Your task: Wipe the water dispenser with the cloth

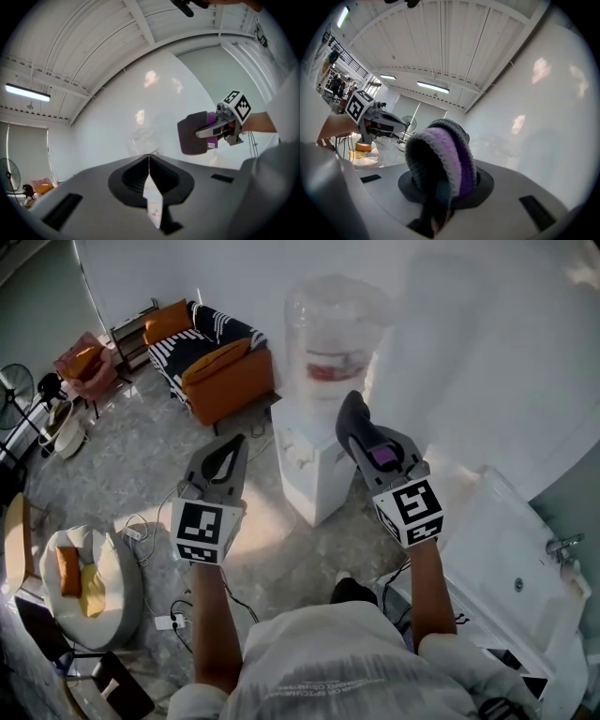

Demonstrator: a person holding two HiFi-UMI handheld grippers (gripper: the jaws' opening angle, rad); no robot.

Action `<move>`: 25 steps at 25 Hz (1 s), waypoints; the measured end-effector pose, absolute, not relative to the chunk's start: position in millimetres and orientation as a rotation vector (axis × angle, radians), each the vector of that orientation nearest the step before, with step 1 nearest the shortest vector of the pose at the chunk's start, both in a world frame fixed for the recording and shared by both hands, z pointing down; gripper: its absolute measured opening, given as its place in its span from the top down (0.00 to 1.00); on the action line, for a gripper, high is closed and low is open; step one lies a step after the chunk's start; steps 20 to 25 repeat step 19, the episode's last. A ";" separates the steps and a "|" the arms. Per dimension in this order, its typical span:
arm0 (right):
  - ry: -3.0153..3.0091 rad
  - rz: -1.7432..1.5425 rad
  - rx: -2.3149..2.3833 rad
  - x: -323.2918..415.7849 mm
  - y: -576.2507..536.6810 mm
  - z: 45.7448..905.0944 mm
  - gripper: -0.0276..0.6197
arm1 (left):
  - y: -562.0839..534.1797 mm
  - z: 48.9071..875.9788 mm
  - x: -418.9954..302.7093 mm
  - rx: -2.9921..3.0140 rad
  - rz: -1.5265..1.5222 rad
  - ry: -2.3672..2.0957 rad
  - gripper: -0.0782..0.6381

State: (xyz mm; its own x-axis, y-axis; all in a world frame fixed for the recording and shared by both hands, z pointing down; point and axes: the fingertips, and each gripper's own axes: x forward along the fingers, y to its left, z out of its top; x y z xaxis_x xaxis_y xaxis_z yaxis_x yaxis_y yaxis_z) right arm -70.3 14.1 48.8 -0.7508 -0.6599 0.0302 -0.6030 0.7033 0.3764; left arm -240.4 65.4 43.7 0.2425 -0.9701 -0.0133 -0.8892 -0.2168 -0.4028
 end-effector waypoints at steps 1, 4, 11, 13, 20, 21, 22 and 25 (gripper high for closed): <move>-2.746 -0.518 1.026 -70.9 12.9 50.0 0.83 | 64.0 44.8 -241.5 -2.195 -0.345 1.722 0.87; -2.745 -0.509 1.026 -72.8 11.2 53.1 0.83 | 62.9 49.1 -245.3 -2.204 -0.353 1.730 0.87; -2.733 -0.511 1.009 -79.7 1.8 58.9 0.83 | 55.3 59.4 -252.3 -2.210 -0.387 1.739 0.87; -2.734 -0.506 1.002 -83.3 -0.9 60.3 0.83 | 53.0 61.4 -254.8 -2.213 -0.391 1.744 0.87; -2.742 -0.494 0.997 -94.0 -11.7 62.5 0.83 | 42.5 66.4 -264.9 -2.224 -0.409 1.746 0.87; -2.742 -0.494 0.997 -94.0 -11.7 62.5 0.83 | 42.5 66.4 -264.9 -2.224 -0.409 1.746 0.87; -2.742 -0.494 0.997 -94.0 -11.7 62.5 0.83 | 42.5 66.4 -264.9 -2.224 -0.409 1.746 0.87; -2.742 -0.494 0.997 -94.0 -11.7 62.5 0.83 | 42.5 66.4 -264.9 -2.224 -0.409 1.746 0.87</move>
